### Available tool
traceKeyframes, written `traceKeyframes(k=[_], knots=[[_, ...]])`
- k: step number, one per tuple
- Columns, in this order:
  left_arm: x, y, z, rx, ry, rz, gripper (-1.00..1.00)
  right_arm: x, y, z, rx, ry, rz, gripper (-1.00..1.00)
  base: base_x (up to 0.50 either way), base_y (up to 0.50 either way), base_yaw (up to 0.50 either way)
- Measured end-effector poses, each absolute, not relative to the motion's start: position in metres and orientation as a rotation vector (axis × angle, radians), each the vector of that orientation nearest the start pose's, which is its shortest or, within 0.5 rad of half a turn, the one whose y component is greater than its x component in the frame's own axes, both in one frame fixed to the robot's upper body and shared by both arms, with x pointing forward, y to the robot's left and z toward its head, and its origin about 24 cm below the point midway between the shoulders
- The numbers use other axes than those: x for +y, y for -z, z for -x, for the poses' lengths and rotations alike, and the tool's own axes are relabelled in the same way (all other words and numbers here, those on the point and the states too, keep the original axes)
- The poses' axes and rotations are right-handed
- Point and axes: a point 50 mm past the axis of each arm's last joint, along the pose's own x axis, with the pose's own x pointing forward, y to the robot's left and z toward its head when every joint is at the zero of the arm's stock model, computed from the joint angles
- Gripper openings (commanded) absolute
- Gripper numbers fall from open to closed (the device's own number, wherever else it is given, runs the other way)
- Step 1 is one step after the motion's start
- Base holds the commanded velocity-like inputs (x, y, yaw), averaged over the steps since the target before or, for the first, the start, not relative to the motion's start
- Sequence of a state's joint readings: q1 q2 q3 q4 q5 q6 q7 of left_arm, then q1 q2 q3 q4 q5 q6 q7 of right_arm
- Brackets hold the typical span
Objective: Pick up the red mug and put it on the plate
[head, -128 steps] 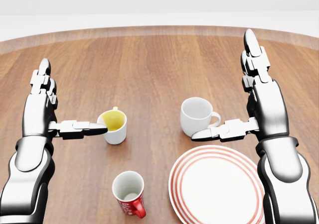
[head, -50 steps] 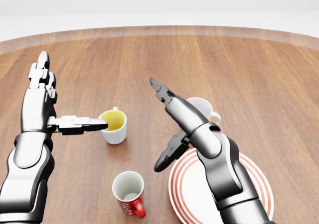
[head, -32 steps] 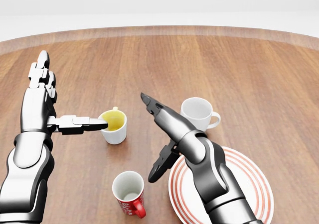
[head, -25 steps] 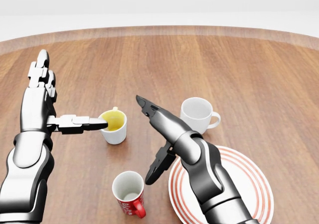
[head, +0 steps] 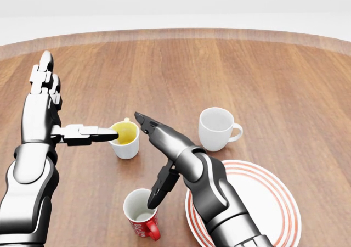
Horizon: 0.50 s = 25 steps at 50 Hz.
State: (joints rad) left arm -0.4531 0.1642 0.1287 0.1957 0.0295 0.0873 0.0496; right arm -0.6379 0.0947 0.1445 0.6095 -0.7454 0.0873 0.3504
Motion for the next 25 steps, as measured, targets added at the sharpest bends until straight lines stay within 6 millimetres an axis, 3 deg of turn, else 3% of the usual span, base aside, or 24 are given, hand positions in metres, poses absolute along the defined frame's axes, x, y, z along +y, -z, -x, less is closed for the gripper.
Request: traceKeyframes(k=[25], knots=[[0.189, -0.121, -0.334, -0.16, -0.116, -0.145, 1.0, -0.015, -0.039, -0.337, 0.194, -0.667, 0.812, 1.0, 0.0, 0.0, 0.0]])
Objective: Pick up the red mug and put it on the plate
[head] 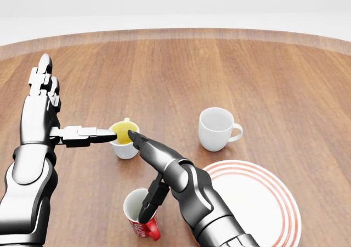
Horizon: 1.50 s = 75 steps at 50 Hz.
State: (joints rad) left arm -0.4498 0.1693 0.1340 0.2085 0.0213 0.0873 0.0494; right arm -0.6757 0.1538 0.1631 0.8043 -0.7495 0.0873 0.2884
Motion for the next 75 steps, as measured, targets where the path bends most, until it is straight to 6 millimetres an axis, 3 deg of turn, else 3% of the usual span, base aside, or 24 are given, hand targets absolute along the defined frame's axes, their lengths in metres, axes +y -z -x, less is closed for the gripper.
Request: traceKeyframes(k=[33, 74, 75], knots=[[0.191, -0.121, -0.333, -0.163, -0.12, -0.143, 1.0, 0.002, -0.013, -0.327, 0.302, -0.704, 0.826, 1.0, 0.0, 0.0, 0.0], [0.194, -0.116, -0.332, -0.143, -0.125, -0.136, 1.0, 0.006, 0.013, -0.312, 0.401, -0.726, 0.867, 1.0, 0.0, 0.0, 0.0], [0.194, -0.116, -0.332, -0.142, -0.125, -0.136, 1.0, 0.006, 0.013, -0.312, 0.401, -0.726, 0.868, 0.68, 0.0, 0.0, 0.0]])
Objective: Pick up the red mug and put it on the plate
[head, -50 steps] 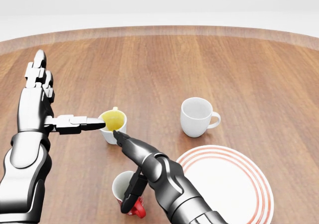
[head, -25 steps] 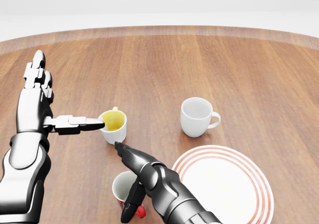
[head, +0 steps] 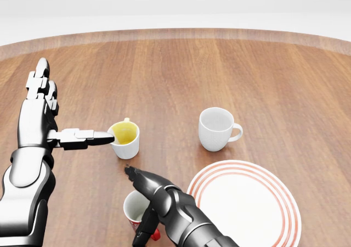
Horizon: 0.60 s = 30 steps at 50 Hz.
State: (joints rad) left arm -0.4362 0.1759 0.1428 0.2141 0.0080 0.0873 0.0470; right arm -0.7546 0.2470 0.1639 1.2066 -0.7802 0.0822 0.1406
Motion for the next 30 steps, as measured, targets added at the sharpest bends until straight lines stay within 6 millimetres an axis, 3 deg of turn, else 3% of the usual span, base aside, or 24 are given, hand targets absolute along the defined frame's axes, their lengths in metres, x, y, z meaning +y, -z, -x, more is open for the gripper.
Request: traceKeyframes(k=[2, 3, 13, 30], knots=[[0.194, -0.1154, -0.3322, -0.141, -0.125, -0.135, 1.0, 0.0058, 0.0131, -0.3118, 0.4, -0.724, 0.869, -0.55, 0.0, 0.0, 0.0], [0.194, -0.1153, -0.3323, -0.14, -0.125, -0.135, 1.0, 0.0058, 0.0131, -0.3118, 0.399, -0.724, 0.869, -1.0, 0.0, 0.0, 0.0], [0.194, -0.1153, -0.3322, -0.14, -0.125, -0.135, 1.0, 0.0062, 0.0102, -0.3137, 0.386, -0.719, 0.856, -1.0, 0.0, 0.0, 0.0], [0.1938, -0.1168, -0.3316, -0.147, -0.123, -0.135, 1.0, 0.0068, 0.0053, -0.3162, 0.322, -0.802, 1.027, -1.0, 0.0, 0.0, 0.0]])
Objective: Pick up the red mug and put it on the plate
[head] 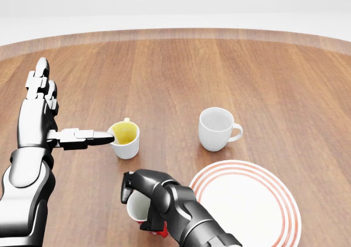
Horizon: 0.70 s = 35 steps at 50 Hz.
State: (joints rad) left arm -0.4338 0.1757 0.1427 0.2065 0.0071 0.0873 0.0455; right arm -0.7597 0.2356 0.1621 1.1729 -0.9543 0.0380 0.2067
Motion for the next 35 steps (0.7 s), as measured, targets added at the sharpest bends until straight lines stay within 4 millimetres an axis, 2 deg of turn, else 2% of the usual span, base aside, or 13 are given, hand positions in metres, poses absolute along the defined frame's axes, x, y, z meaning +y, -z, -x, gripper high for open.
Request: traceKeyframes(k=[9, 22, 35], knots=[[0.194, -0.116, -0.332, -0.142, -0.124, -0.135, 1.0, 0.004, -0.005, -0.323, 0.31, -0.768, 1.021, -1.0, 0.0, 0.0, 0.0], [0.194, -0.113, -0.334, -0.129, -0.125, -0.135, 1.0, 0.001, -0.032, -0.333, 0.219, -0.7, 0.846, -1.0, 0.0, 0.0, 0.0], [0.193, -0.112, -0.334, -0.124, -0.124, -0.137, 1.0, -0.01, -0.044, -0.338, 0.175, -0.664, 0.781, -1.0, 0.0, 0.0, 0.0]])
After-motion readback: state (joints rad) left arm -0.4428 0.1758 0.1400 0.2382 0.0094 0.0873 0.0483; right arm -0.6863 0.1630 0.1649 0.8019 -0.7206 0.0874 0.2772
